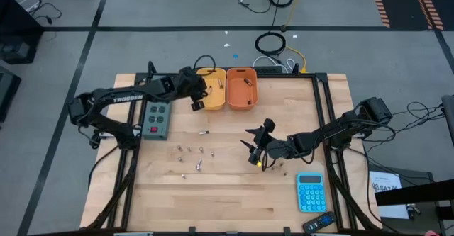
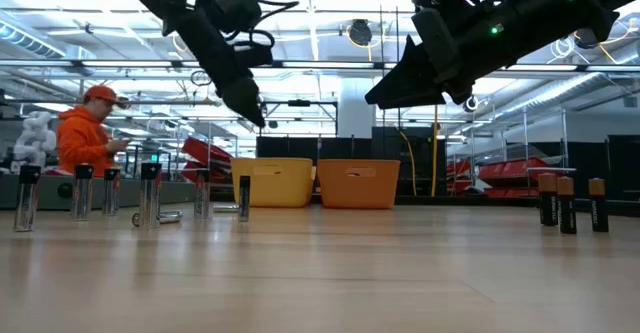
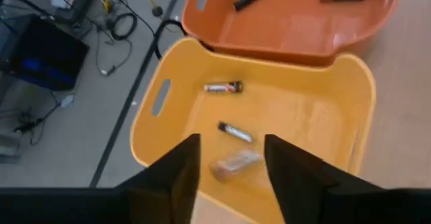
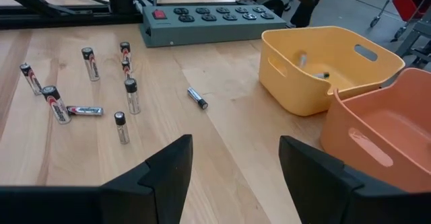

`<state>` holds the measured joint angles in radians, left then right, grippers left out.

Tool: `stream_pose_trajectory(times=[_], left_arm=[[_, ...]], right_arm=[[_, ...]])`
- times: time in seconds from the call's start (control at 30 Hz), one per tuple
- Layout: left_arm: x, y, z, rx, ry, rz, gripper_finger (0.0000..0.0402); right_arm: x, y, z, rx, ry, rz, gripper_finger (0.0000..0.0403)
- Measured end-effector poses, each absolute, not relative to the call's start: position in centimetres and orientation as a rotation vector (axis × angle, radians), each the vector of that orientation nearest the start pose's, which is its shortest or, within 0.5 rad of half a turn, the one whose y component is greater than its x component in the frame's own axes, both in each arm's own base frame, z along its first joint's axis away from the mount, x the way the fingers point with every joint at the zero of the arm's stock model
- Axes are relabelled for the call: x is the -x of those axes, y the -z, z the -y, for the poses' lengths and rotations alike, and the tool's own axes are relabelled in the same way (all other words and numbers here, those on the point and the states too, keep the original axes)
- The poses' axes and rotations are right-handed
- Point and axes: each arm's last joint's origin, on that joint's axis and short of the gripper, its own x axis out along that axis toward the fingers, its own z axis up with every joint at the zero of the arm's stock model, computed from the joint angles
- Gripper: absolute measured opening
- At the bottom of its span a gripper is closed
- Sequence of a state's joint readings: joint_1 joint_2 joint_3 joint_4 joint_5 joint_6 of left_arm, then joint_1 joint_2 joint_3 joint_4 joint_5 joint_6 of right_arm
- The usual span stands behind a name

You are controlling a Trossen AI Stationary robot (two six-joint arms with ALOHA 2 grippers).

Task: Sort batteries
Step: Put the silver battery into the yellow bin

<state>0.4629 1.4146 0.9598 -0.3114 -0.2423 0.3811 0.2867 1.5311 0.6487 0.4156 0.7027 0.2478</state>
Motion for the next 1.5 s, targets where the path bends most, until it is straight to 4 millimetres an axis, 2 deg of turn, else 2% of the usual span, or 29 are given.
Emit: stream_pose_trajectory(times=[0.1, 0.17, 0.23, 0.5, 0.57, 0.67, 0.83, 1.1, 1.5], left_arm=[[-26.0, -25.9, -12.6, -0.227, -0.42, -0.905, 0.0202], [-26.2, -27.2, -11.0, -0.159, -0.277, -0.897, 0.0206], [-26.6, -27.6, -9.0, -0.082, -0.161, -0.912, 0.0205], [-28.2, -26.2, 1.8, -0.134, 0.141, -1.02, 0.0188], [-28.1, -25.9, 3.8, -0.154, 0.159, -1.03, 0.0187], [-27.9, -25.1, 5.4, -0.156, 0.137, -1.083, 0.0187], [-28.1, -23.8, 5.8, -0.149, 0.07, -1.169, 0.0187], [-29.0, -20.1, 4.2, -0.156, 0.055, -1.313, 0.0187], [-29.2, -17.4, 2.9, -0.108, 0.128, -1.306, 0.0187]], right_arm=[[-28.5, -17.6, -6.5, -0.016, 0.458, -0.36, 0.0212], [-28.5, -17.6, -6.4, -0.018, 0.459, -0.36, 0.0212], [-28.5, -17.6, -6.4, -0.018, 0.459, -0.36, 0.0212], [-28.5, -17.6, -6.4, -0.025, 0.46, -0.359, 0.0212], [-28.5, -17.6, -6.4, -0.026, 0.46, -0.358, 0.0212], [-28.5, -17.6, -6.4, -0.026, 0.46, -0.358, 0.0212], [-28.5, -17.6, -6.5, -0.028, 0.459, -0.356, 0.0212], [-28.5, -17.6, -6.5, -0.028, 0.457, -0.357, 0.0212], [-28.5, -17.6, -6.5, -0.023, 0.456, -0.359, 0.0212]])
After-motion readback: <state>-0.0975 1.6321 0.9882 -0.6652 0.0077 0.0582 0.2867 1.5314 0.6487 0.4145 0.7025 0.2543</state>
